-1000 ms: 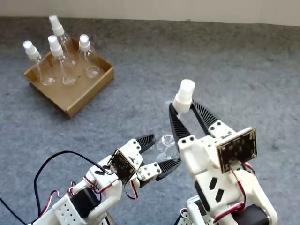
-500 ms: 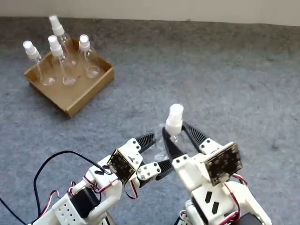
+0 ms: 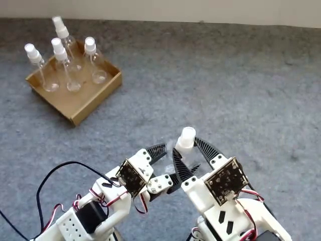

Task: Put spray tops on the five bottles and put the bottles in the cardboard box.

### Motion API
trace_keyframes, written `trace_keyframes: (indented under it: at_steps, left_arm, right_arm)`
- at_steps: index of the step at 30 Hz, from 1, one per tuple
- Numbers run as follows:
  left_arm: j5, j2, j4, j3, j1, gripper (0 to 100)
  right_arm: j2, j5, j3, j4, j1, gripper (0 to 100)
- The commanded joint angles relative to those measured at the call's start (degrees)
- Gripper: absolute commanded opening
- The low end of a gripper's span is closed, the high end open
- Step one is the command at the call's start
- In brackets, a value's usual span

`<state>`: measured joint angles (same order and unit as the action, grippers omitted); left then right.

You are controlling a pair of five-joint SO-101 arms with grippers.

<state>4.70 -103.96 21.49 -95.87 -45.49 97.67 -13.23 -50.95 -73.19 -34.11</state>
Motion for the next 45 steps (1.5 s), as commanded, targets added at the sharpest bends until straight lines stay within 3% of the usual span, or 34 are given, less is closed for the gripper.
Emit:
trace_keyframes:
  at_steps: [1,5,20,25,30,35,40,45]
  left_arm:
    - [0.44,-0.84,-1.58,-1.19,0.66,13]
    - [0.26,-0.84,-1.67,-1.19,1.10,13]
    - [0.26,-0.92,-6.42,-1.19,15.96,13]
    - [0.18,-0.92,-6.51,-1.01,25.01,13]
    - [0.18,-0.84,-11.43,-1.19,34.51,13]
    - [0.18,-0.75,-13.27,-1.19,40.13,13]
    - [-0.79,-0.66,-13.10,-1.10,41.63,13]
    - [-4.13,-0.57,-13.19,-1.19,41.54,13]
  right_arm:
    - [0.04,-0.88,2.51,-1.80,-0.40,13.0]
    - [0.04,-1.14,2.51,-4.18,-0.40,13.0]
    - [0.13,-4.48,1.63,-5.49,-0.40,13.0]
    - [0.13,-4.22,-4.35,-5.23,-0.31,11.7]
    - [0.13,-4.13,-5.67,-3.21,-0.31,0.0]
    - [0.22,-4.04,-5.32,-6.73,-0.22,0.5]
    - [7.25,1.58,-3.74,-7.25,7.25,0.5]
    - [7.43,2.20,-3.74,-7.34,17.10,0.5]
